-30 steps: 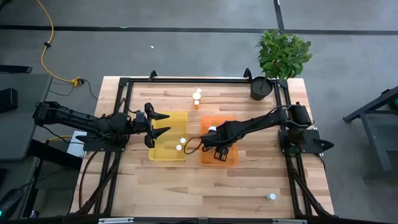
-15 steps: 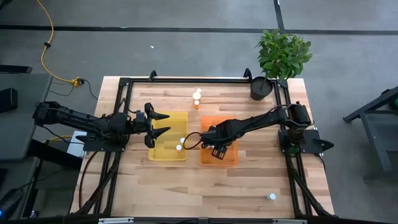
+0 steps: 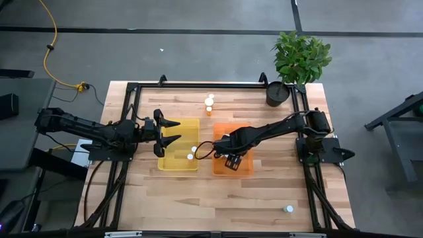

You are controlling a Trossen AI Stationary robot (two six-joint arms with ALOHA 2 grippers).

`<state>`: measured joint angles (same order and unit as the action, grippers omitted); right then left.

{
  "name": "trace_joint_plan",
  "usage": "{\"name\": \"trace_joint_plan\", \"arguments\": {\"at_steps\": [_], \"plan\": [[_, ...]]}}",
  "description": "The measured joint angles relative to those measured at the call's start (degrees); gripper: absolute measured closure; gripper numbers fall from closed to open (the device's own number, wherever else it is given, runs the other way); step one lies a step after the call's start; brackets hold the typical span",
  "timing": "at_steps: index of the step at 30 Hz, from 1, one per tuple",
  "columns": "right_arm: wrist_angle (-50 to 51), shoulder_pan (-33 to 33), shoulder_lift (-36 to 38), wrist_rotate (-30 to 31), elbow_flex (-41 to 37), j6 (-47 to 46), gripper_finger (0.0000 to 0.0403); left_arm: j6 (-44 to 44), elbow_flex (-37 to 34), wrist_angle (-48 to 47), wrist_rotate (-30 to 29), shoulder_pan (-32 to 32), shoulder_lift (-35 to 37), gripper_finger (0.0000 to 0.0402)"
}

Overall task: Pick and place medicine bottles into bin by pill shape (circle, oval)
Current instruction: Put the blue bottle pill into the yellow bin

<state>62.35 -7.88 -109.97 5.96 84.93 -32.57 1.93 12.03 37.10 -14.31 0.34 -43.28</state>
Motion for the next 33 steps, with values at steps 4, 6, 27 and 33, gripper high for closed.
{"name": "trace_joint_plan", "arguments": {"at_steps": [4,6,27,33], "plan": [[-0.08,0.09,0.00,0.44,0.06,1.69,0.0113,0.00,0.00,0.00,0.00,0.00,0.00,0.0164],[1.32,0.13,0.13,-0.67,0.54,3.42,0.0111,-0.02,0.00,0.00,0.00,0.00,0.01,0.0164],[-35.24,-11.82,47.32,23.04,-43.70,-8.30,0.0109,-0.10,0.00,0.02,-0.03,0.00,0.00,0.0164],[-75.95,-11.99,51.24,36.22,-58.70,8.87,0.0109,-0.08,0.00,0.04,-0.31,0.00,0.01,0.0164]]}}
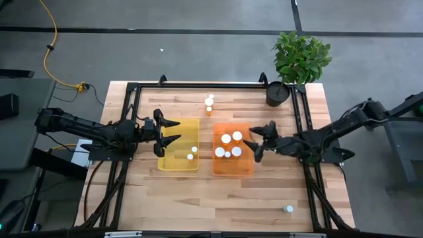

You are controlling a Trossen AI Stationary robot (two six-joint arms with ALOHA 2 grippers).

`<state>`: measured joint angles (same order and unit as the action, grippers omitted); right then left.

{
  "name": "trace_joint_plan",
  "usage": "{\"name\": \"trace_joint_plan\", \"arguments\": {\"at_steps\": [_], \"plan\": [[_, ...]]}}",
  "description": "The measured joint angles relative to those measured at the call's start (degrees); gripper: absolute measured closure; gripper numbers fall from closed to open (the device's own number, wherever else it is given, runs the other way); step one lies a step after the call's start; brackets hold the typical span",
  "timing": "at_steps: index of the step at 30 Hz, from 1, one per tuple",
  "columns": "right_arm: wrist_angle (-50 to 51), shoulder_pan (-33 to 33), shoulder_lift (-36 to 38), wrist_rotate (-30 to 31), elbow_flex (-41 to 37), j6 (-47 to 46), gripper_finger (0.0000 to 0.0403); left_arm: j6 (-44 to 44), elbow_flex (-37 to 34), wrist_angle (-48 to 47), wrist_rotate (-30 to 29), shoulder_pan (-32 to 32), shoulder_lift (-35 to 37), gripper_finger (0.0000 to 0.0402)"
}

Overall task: Pick and place medicine bottles into bin by pill shape (circle, oval)
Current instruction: Put the blue bottle pill into the yellow bin

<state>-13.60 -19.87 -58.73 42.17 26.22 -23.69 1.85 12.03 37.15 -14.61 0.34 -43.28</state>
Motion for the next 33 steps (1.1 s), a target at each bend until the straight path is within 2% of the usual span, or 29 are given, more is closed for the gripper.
{"name": "trace_joint_plan", "arguments": {"at_steps": [3,5,11,20,24,26,28,31,33], "plan": [[-14.23,1.07,-0.94,-0.77,-5.35,7.47,0.0109,0.00,0.00,0.02,-0.13,0.00,0.01,0.0164],[-16.81,1.85,-0.99,-2.66,-7.11,8.91,0.0109,0.02,0.00,0.04,-0.13,0.00,0.01,0.0164],[-17.54,3.38,-0.99,-8.34,-7.65,9.23,0.0109,0.11,0.00,0.07,-0.13,0.02,0.01,0.0164],[-17.54,3.36,-0.99,-9.21,-7.65,8.93,0.0109,0.09,0.00,0.04,-0.15,0.00,-0.01,0.0164],[-15.17,2.67,-1.04,-14.51,-5.20,5.46,0.0109,0.09,0.00,0.02,-0.15,0.01,0.01,0.0164],[-8.36,0.39,-0.99,-16.10,-1.78,3.54,0.0109,0.09,0.00,0.02,-0.15,0.01,0.01,0.0164],[4.11,-2.76,-1.19,-15.18,2.88,-0.65,0.0109,-0.06,0.00,0.00,-0.15,0.01,-0.01,0.0164],[25.91,-8.37,-2.98,-12.57,11.37,-13.39,0.0109,-0.07,0.00,-0.02,-0.15,0.02,-0.01,0.0164],[39.33,-12.05,-5.65,-13.45,16.68,-23.72,0.0109,-0.07,0.00,-0.02,-0.15,0.01,-0.01,0.0164]]}}
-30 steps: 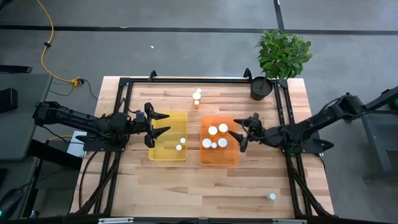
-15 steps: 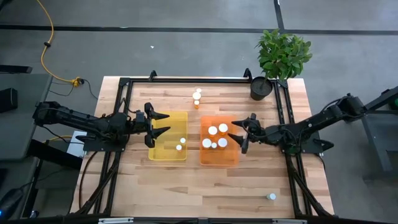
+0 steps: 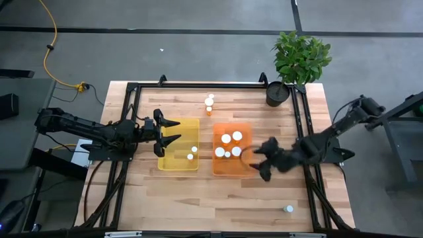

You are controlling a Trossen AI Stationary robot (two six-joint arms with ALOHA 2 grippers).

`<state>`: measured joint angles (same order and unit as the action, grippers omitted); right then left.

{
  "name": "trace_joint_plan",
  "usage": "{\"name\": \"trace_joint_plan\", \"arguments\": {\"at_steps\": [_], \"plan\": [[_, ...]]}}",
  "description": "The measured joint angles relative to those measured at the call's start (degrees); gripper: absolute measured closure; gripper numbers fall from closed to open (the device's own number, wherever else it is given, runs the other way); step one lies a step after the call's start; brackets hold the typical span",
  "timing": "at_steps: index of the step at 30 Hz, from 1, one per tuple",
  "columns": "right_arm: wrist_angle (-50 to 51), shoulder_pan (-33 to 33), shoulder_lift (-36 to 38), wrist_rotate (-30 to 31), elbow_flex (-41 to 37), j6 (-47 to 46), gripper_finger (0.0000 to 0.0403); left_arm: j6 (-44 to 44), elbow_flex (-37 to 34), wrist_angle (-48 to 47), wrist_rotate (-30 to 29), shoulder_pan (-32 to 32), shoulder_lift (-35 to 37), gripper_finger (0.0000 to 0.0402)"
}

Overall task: Pick and place medicine bottles into bin by pill shape (circle, oval)
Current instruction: Put the blue bottle pill into the yellow bin

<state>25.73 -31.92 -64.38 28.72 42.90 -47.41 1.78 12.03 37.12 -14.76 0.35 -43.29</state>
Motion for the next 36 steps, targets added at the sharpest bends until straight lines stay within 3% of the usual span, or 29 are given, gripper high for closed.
{"name": "trace_joint_plan", "arguments": {"at_steps": [3,7,11,15,21,36], "plan": [[16.10,-5.53,-5.42,-4.93,7.22,-16.14,0.0109,0.02,0.00,0.00,0.00,0.01,0.02,0.0164],[30.32,-11.84,-14.64,-16.82,16.14,-33.79,0.0109,0.07,0.00,-0.02,0.00,0.01,0.00,0.0164],[38.61,-15.94,-23.39,-31.15,24.31,-43.45,0.0109,0.13,0.00,-0.01,0.00,0.01,0.02,0.0164],[41.46,-18.05,-29.40,-41.02,28.85,-47.90,0.0109,0.13,0.00,-0.02,0.00,0.01,0.00,0.0164],[38.60,-18.51,-33.85,-43.73,29.39,-51.53,0.0109,0.00,0.00,0.00,0.00,-0.01,0.02,0.0164],[38.24,-18.88,-40.54,-47.18,29.35,-50.30,0.0109,-0.91,0.00,0.00,0.00,0.01,0.01,0.0164]]}}
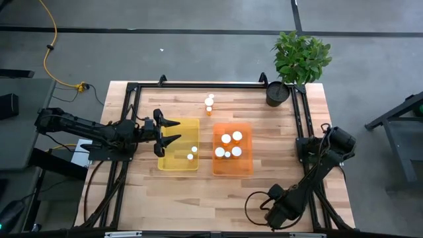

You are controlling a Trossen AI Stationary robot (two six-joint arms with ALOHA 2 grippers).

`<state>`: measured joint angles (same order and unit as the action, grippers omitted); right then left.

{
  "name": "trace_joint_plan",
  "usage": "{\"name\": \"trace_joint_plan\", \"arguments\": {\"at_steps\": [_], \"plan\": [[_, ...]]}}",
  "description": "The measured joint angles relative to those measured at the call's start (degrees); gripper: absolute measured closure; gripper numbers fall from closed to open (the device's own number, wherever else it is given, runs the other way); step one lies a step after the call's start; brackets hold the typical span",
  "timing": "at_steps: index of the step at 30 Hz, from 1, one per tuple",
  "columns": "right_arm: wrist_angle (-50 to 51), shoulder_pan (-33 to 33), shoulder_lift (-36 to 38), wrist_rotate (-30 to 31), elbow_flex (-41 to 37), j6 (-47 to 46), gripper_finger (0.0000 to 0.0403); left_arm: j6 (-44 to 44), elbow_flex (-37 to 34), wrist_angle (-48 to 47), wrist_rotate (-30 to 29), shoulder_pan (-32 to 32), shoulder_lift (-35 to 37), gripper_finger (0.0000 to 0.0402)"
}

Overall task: Pick and place medicine bottles into bin by pill shape (circle, oval)
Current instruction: Put the blue bottle pill into the yellow bin

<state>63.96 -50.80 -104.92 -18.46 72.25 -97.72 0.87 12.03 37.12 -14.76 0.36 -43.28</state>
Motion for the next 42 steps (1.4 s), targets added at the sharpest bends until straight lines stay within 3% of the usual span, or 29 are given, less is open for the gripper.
{"name": "trace_joint_plan", "arguments": {"at_steps": [11,27,34,37,42], "plan": [[-0.08,0.01,-1.69,-2.38,-0.04,2.07,0.0123,-0.01,0.00,0.00,0.00,-0.02,0.00,0.0164],[1.08,0.20,-1.69,-3.95,-0.04,4.66,0.0276,-0.01,0.00,0.02,0.00,0.00,0.00,0.0164],[3.59,1.16,-1.65,-5.33,1.55,11.07,0.0307,-0.01,0.00,0.00,0.00,-0.02,-0.01,0.0164],[4.46,3.43,-1.64,-1.71,4.61,16.92,0.0304,0.01,0.00,0.00,0.02,-0.02,0.05,0.0164],[2.99,9.32,-1.62,13.16,12.40,31.86,0.0298,2.49,0.00,-0.11,0.53,-0.02,0.23,0.0164]]}}
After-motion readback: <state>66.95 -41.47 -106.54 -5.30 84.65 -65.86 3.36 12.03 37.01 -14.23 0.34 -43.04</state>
